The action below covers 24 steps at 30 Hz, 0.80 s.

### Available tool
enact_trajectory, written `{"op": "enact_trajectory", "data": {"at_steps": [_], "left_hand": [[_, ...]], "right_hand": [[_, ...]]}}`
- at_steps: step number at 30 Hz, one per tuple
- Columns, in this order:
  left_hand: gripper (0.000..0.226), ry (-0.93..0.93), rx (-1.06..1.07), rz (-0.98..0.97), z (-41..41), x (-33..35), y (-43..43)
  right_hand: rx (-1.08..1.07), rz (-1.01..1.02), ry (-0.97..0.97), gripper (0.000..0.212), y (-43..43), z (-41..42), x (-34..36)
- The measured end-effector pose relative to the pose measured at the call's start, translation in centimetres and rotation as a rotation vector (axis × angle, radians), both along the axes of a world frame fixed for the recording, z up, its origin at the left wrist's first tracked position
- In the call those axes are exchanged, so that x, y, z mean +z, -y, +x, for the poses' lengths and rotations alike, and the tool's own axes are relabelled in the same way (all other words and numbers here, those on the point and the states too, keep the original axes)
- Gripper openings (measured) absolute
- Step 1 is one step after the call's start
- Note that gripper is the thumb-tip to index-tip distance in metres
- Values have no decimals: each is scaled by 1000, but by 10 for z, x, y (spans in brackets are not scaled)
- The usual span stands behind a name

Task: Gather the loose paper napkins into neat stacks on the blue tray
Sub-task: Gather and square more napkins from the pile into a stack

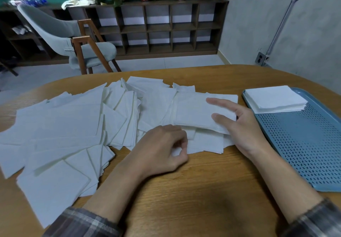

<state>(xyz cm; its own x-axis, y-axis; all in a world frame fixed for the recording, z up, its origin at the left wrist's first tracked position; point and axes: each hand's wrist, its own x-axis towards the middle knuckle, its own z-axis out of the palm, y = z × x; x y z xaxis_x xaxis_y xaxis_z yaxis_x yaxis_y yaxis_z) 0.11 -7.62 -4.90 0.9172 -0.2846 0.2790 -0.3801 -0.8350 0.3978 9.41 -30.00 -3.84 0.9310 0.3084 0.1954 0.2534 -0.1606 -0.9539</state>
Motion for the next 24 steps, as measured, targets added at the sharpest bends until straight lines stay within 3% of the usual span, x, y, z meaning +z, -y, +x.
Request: {"op": "enact_trajectory", "data": {"at_steps": [7, 13, 18, 24], "left_hand": [[28, 12, -26, -50, 9, -12, 9], [18, 16, -46, -54, 13, -13, 18], [12, -70, 7, -185, 12, -11, 15], [10, -156, -14, -204, 9, -6, 9]], "right_hand": [[-11, 65, 15, 41, 1, -1, 5], [-16, 42, 25, 41, 1, -1, 4], [-5, -23, 41, 41, 2, 0, 5], [-5, -43, 58, 41, 2, 0, 6]]}}
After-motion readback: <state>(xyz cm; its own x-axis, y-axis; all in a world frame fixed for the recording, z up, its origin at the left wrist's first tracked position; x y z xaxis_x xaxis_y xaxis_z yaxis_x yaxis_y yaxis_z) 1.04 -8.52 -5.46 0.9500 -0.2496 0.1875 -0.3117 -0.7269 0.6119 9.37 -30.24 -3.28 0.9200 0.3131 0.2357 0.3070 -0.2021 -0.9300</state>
